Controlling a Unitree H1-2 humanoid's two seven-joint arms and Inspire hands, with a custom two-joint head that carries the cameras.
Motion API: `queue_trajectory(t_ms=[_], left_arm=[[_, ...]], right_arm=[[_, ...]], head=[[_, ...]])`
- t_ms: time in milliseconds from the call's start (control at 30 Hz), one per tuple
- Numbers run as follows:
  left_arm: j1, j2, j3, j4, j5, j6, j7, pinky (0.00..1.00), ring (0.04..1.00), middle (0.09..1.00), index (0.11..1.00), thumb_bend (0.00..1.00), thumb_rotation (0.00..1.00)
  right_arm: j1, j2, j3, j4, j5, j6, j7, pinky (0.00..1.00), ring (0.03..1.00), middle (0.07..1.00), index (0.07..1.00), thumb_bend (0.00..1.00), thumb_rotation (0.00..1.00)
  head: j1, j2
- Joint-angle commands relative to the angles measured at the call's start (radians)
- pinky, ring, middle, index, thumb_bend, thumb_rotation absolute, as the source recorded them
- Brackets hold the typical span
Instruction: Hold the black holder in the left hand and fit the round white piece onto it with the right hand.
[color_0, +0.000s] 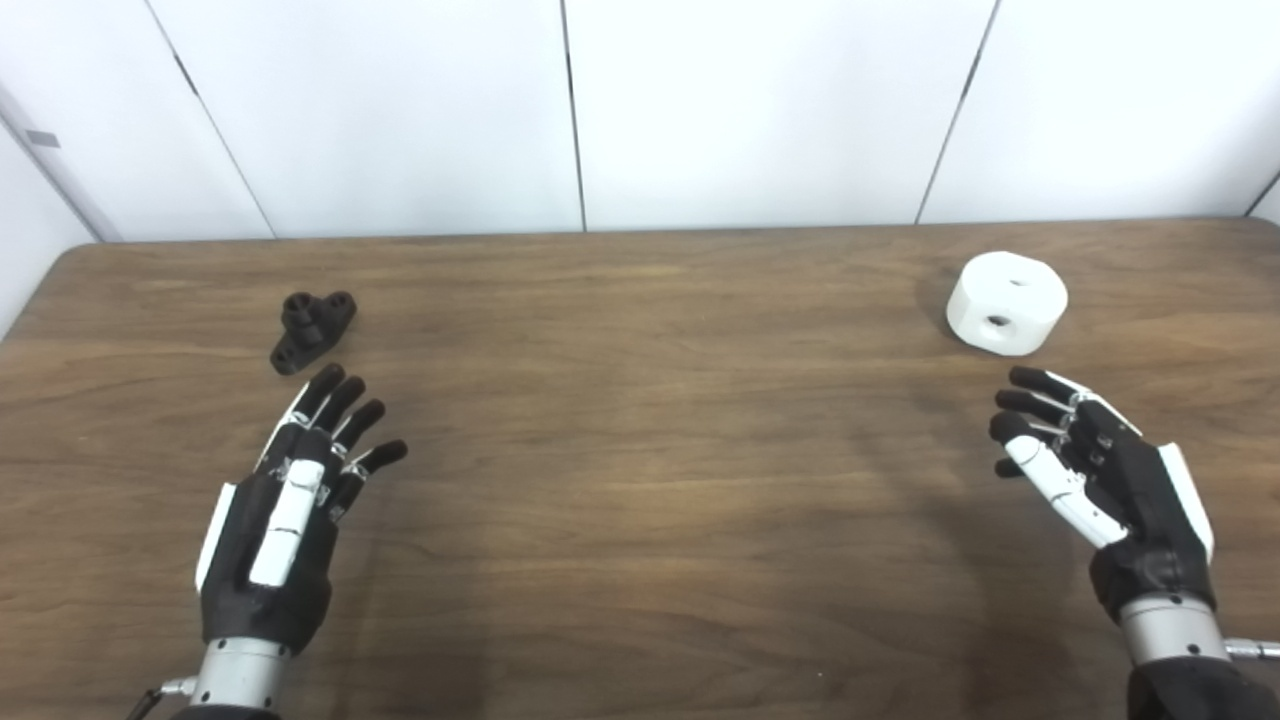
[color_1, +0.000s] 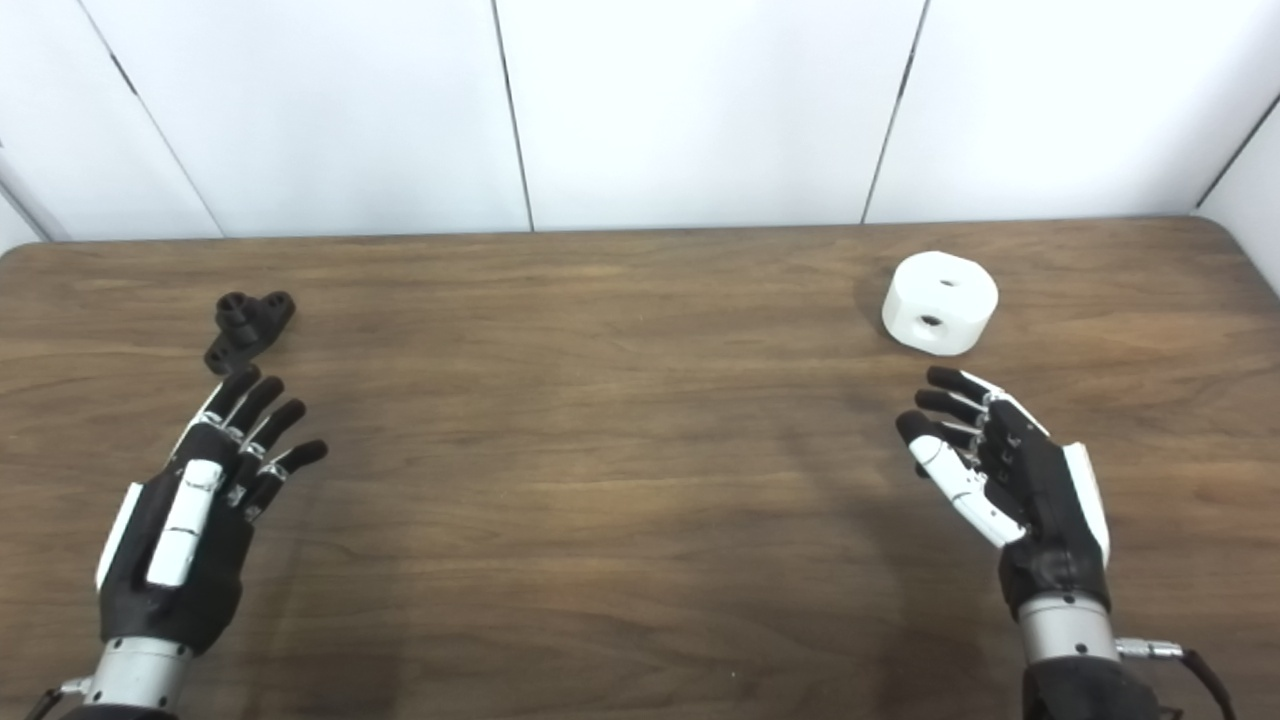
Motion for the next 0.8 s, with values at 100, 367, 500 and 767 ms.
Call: queue_trajectory(t_ms=[100, 367, 500, 767], left_arm=[[-0.016, -0.005, 0.005, -0.011, -0.015, -0.027, 0.005, 0.77, 0.895, 0.928, 0.93, 0.67, 0.53], [-0.013, -0.003, 0.003, -0.022, -0.007, -0.014, 0.017, 0.75, 0.888, 0.92, 0.919, 0.68, 0.52], [-0.017, 0.001, 0.005, -0.018, -0.036, -0.011, 0.007, 0.76, 0.901, 0.931, 0.925, 0.68, 0.51], [-0.012, 0.052, 0.022, -0.042, -0.063, 0.002, -0.007, 0.67, 0.845, 0.875, 0.845, 0.68, 0.47]], right_arm=[[0.042, 0.003, 0.006, -0.006, -0.009, -0.064, -0.011, 0.51, 0.668, 0.739, 0.753, 0.52, 0.51], [0.042, 0.009, 0.004, -0.012, -0.001, -0.055, -0.014, 0.52, 0.669, 0.735, 0.753, 0.51, 0.49], [0.045, 0.008, 0.005, -0.01, -0.001, -0.059, -0.013, 0.53, 0.675, 0.74, 0.755, 0.51, 0.49], [0.058, 0.028, -0.003, 0.014, 0.037, -0.082, -0.017, 0.51, 0.653, 0.724, 0.756, 0.5, 0.46]], head=[[0.001, 0.001], [0.004, 0.006], [0.036, -0.011], [0.109, -0.086]])
